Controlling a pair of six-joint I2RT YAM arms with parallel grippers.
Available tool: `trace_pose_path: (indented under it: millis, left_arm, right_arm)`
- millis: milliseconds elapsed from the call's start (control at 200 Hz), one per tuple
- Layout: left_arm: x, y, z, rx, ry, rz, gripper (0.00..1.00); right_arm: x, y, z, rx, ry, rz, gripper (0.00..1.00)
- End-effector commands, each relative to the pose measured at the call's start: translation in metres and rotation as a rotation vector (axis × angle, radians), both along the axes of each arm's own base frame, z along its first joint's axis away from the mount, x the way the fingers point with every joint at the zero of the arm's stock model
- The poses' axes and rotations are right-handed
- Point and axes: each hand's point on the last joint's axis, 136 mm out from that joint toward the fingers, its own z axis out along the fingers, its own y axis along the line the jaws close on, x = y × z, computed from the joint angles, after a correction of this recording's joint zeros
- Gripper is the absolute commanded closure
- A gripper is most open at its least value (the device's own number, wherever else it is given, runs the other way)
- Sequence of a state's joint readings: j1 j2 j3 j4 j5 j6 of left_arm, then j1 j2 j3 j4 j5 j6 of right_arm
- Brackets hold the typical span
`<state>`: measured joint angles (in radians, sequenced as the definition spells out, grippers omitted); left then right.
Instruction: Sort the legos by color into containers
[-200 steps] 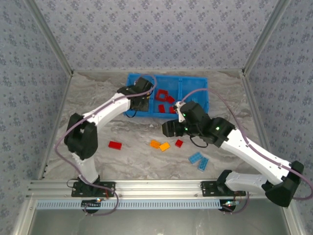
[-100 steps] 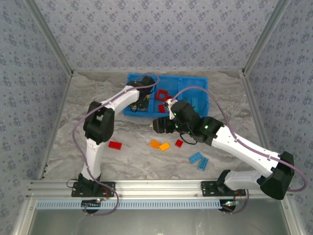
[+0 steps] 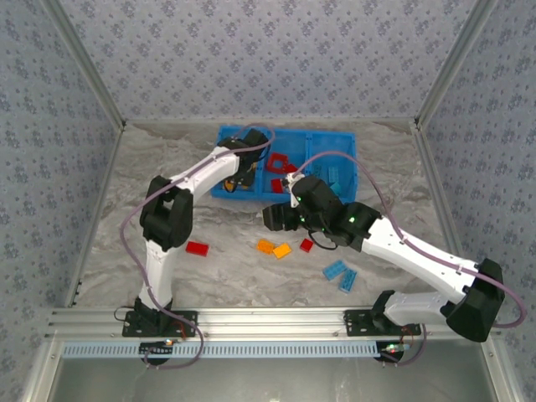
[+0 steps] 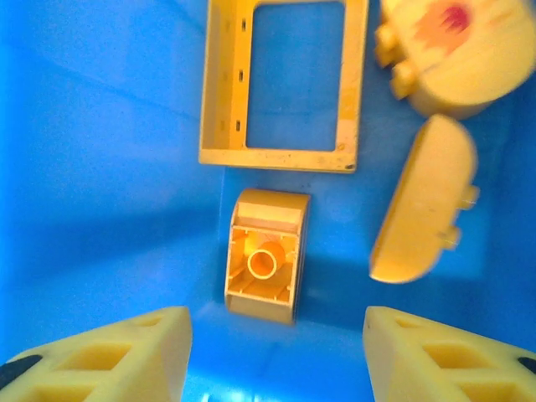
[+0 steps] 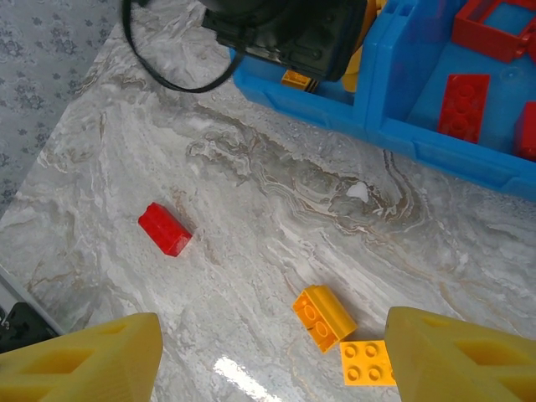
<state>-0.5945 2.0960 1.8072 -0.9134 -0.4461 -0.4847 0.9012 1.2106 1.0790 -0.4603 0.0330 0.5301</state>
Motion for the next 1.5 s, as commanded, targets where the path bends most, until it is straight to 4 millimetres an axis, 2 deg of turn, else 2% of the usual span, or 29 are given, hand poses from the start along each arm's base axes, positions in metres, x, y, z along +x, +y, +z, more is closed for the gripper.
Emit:
trace_pose_path:
  millis: [0,190,275,380,470,570,635,690,780,859,894,999,1144,1309,1494]
  left_arm:
    - [-0.011,0.005,0.067,-0.047,-0.127,0.010,0.44]
    - [-0.047,0.009,0.136,-0.189,-0.256,-0.007,0.43]
    - [-0.071,0.012,0.157,-0.290,-0.284,-0.042,0.40]
    - [-0.108,0.023,0.173,-0.404,-0.296,-0.055,0.38]
    - [-0.142,0.043,0.179,-0.475,-0.308,-0.033,0.36]
    - [-0.178,0.072,0.175,-0.518,-0.320,0.038,0.35]
    - [-0.201,0.094,0.167,-0.532,-0.324,0.099,0.35]
    - [-0.220,0.115,0.159,-0.519,-0.325,0.160,0.35]
    - [-0.248,0.148,0.151,-0.499,-0.344,0.245,0.35]
    - [-0.265,0.168,0.150,-0.510,-0.386,0.280,0.35]
    - [-0.271,0.175,0.151,-0.516,-0.405,0.294,0.35]
    - [-0.283,0.188,0.157,-0.540,-0.449,0.307,0.35]
    - [-0.290,0.197,0.164,-0.554,-0.483,0.314,0.35]
    - [-0.290,0.197,0.168,-0.540,-0.482,0.304,0.35]
    - [-0.289,0.195,0.168,-0.547,-0.480,0.296,0.35]
  right_arm:
    - [-0.001,-0.016,0.006,-0.030,-0.032,-0.018,0.27]
    - [-0.002,-0.036,0.002,-0.077,-0.029,-0.043,0.27]
    - [-0.006,-0.042,0.000,-0.090,-0.025,-0.046,0.27]
    - [-0.015,-0.043,-0.006,-0.149,-0.018,-0.009,0.27]
    - [-0.031,-0.015,-0.015,-0.203,-0.009,0.132,0.26]
    - [-0.053,0.036,-0.034,-0.235,0.000,0.328,0.26]
    - [-0.063,0.068,-0.056,-0.247,0.012,0.438,0.26]
    - [-0.065,0.098,-0.059,-0.243,-0.007,0.510,0.25]
    - [-0.068,0.135,-0.087,-0.342,-0.030,0.615,0.24]
    - [-0.066,0.162,-0.112,-0.435,-0.047,0.678,0.24]
    - [-0.063,0.172,-0.122,-0.467,-0.052,0.695,0.24]
    - [-0.047,0.184,-0.149,-0.580,-0.056,0.696,0.22]
    - [-0.039,0.204,-0.170,-0.607,-0.034,0.738,0.21]
    - [-0.028,0.219,-0.185,-0.635,-0.037,0.733,0.21]
    - [-0.013,0.226,-0.200,-0.637,-0.008,0.711,0.22]
